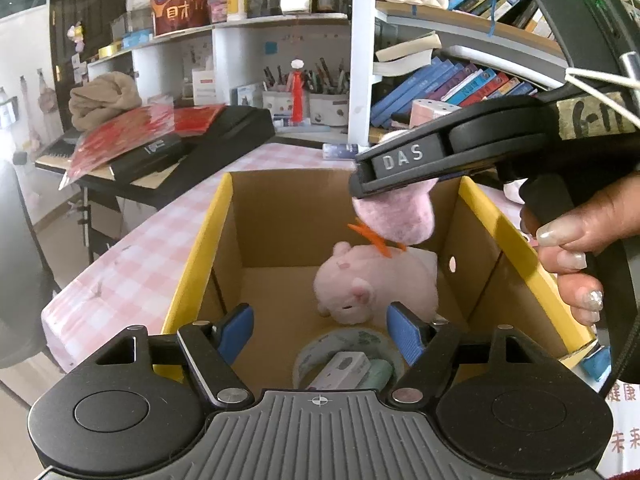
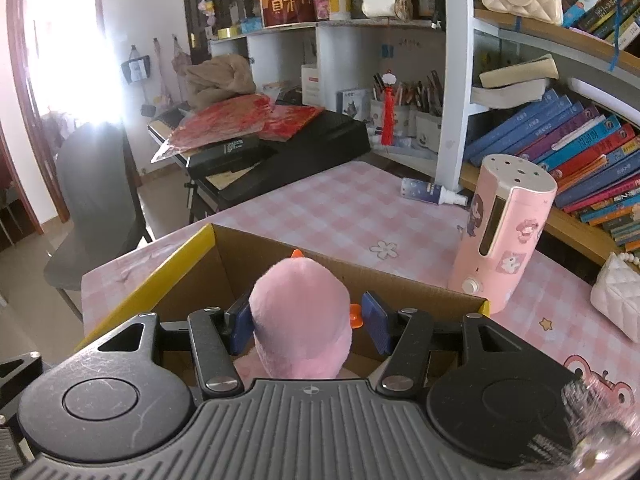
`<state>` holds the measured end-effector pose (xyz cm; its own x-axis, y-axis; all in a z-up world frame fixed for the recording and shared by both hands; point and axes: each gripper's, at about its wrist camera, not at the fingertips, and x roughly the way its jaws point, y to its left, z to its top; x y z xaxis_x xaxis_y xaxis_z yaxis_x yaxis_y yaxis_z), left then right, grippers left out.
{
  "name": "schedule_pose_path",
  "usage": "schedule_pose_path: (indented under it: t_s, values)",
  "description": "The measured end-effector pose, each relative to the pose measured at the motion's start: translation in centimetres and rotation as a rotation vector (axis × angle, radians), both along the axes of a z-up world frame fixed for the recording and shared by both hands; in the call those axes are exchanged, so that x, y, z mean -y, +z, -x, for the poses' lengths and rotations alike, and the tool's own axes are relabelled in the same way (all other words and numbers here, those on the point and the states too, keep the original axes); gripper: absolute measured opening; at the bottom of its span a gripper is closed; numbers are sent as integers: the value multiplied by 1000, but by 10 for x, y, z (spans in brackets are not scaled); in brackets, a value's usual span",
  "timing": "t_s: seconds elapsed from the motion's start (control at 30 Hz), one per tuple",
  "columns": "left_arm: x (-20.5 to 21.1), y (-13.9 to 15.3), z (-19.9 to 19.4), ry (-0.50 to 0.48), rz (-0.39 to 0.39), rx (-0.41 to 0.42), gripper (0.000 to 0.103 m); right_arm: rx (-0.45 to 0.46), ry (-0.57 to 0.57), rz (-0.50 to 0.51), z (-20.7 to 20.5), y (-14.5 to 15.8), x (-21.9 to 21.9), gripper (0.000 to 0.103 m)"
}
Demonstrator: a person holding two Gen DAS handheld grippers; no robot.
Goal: Organize objects
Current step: 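Open right tool to release the pink bird plush into the box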
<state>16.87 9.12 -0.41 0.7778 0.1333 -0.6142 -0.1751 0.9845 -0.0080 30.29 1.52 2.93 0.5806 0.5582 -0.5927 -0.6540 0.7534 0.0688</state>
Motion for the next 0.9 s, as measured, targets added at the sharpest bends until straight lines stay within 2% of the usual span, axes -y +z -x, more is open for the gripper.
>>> schedule_pose_path:
  t_s: [0.13, 0.53, 0.73, 0.9]
  values:
    - [-3, 0, 2, 16, 2, -1, 76, -1, -66, 4, -6, -4, 5, 54]
    - [-4, 1, 8, 26, 1, 2, 77, -46, -59, 64, -11, -19, 3, 54]
    - [-5, 3, 11, 27, 1, 11, 78, -52, -70, 45, -8, -16, 6, 56]
    - [-6, 4, 14, 21, 2, 17, 78, -46, -75, 37, -1, -13, 10, 63]
